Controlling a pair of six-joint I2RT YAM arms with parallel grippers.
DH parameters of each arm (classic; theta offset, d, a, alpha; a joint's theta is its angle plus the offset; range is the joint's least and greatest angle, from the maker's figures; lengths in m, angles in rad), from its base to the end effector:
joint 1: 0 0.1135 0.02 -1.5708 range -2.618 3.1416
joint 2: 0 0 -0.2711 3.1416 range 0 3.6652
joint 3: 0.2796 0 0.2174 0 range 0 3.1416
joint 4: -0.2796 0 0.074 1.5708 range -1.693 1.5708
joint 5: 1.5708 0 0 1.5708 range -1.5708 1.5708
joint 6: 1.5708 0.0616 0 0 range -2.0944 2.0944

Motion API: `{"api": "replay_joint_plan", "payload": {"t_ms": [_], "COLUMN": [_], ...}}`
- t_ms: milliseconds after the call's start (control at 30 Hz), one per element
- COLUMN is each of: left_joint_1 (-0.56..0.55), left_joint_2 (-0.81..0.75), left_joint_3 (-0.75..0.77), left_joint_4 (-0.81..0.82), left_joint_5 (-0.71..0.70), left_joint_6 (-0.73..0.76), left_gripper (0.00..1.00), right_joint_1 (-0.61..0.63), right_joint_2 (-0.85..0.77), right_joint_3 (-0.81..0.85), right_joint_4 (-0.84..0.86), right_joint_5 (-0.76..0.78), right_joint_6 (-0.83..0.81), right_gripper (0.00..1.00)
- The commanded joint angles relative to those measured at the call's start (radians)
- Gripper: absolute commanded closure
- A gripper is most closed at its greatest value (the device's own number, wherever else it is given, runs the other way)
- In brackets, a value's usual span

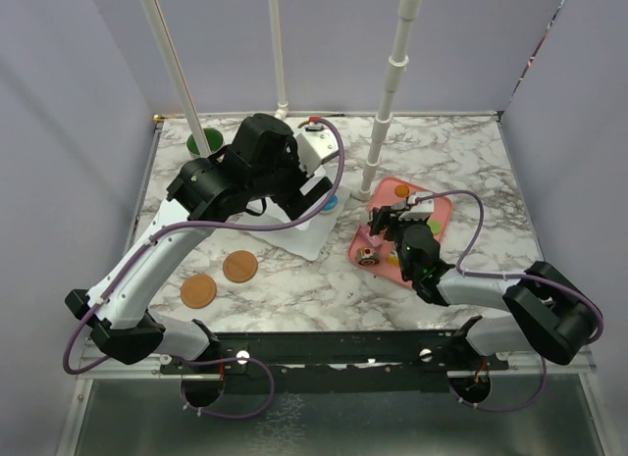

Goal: Serve the afternoon tea
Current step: Pick up the desert from the tray.

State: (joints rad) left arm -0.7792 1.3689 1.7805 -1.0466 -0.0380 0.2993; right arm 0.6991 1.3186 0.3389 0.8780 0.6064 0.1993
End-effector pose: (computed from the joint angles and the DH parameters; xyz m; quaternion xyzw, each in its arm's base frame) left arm 0.1740 -0.1686 0.4373 0.4509 0.7701 -0.0907 0.4420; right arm 0.2083 0.1292 0.2233 0.0187 0.7358 0.0782 0.6724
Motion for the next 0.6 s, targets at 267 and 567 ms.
{"api": "replay_joint_plan", "payload": {"t_ms": [267, 567], "left_joint_1": [-0.001, -0.001], "left_joint_2": [-0.021, -0.029], "left_joint_3": [0.043, 0.038], "left_joint_4": [-0.008, -0.005], "left_joint_5": [0.066, 0.054], "left_joint_6": [-0.008, -0.001], "left_gripper": [0.09, 0.09], "right_joint_1": [-0.05, -0.059], "right_joint_2": [0.097, 0.128], "right_joint_3": [0.024, 0.04], "right_joint_4": [0.101, 0.125], "right_joint_5": [-0.005, -0.055], "right_joint_6": [0.043, 0.041], "right_gripper": [0.26, 0.42]}}
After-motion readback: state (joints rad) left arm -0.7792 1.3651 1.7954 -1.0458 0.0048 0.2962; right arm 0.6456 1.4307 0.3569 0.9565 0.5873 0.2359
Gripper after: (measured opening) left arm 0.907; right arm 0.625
